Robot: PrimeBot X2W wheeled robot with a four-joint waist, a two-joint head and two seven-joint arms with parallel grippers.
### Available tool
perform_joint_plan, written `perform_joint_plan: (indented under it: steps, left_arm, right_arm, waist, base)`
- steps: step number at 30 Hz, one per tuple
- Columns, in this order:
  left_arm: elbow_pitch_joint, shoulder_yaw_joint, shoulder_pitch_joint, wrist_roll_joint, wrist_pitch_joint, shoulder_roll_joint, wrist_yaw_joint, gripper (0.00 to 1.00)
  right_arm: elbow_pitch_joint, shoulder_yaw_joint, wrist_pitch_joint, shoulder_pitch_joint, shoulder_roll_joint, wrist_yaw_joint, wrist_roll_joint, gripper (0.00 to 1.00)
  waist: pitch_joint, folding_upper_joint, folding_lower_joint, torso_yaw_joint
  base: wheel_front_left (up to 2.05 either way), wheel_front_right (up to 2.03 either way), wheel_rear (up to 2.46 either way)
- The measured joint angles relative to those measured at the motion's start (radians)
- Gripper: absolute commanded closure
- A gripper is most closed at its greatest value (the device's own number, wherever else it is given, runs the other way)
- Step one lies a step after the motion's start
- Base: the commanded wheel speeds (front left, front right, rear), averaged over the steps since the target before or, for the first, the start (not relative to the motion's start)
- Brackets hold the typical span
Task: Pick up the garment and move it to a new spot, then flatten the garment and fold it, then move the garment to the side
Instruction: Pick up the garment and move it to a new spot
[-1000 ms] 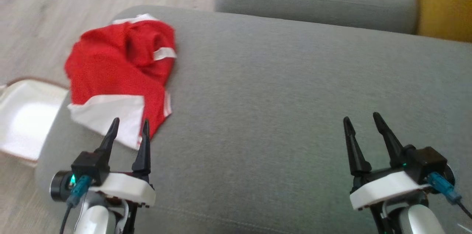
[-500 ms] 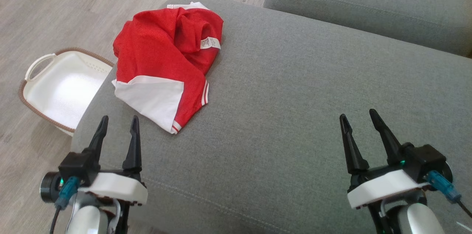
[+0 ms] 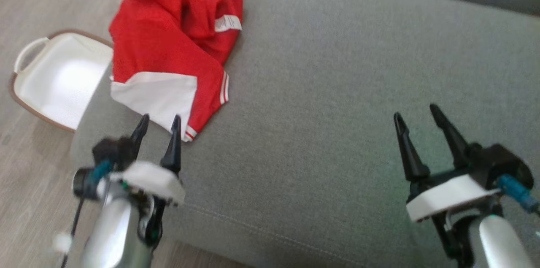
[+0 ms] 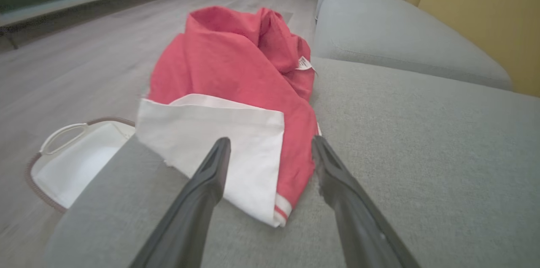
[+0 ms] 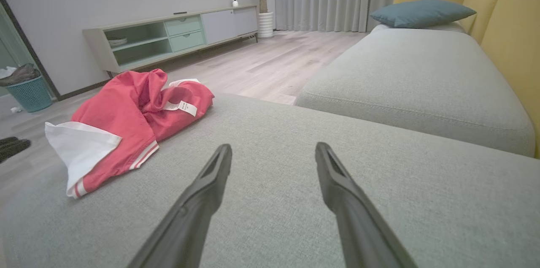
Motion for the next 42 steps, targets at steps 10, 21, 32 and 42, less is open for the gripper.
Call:
perform_joint_plan:
  steps: [10,21,32,42]
  left_arm:
    - [0.459,-0.029,-0.325,-0.095,0.209,-0.019,-0.031,0.00]
    - [0.659,-0.033,-0.517,-0.146,0.316,-0.003,-0.034,1.00]
    - [0.529,-0.026,-0.407,-0.127,-0.002,0.035,0.030,1.00]
    - [-0.004,0.000,-0.169,-0.076,-0.014,0.064,0.117,1.00]
  right_arm:
    - [-0.057,-0.011,0.057,-0.061,-0.054,0.000,-0.002,0.00]
    - [-0.061,-0.013,0.066,-0.095,-0.058,0.000,-0.002,0.00]
    - [-0.054,-0.043,0.036,-0.087,-0.028,0.000,-0.002,0.00]
    - [-0.064,-0.047,0.004,-0.007,0.017,0.000,0.000,0.00]
  waist:
    - [0.166,0.0000,0.0002,-0.041]
    - [0.190,0.0000,0.0001,-0.054]
    - [0.102,0.0000,0.0001,-0.058]
    - [-0.006,0.0000,0.0000,-0.100]
  base:
    - [0.00,0.00,0.00]
    - [0.00,0.00,0.00]
    - [0.00,0.00,0.00]
    - [0.00,0.00,0.00]
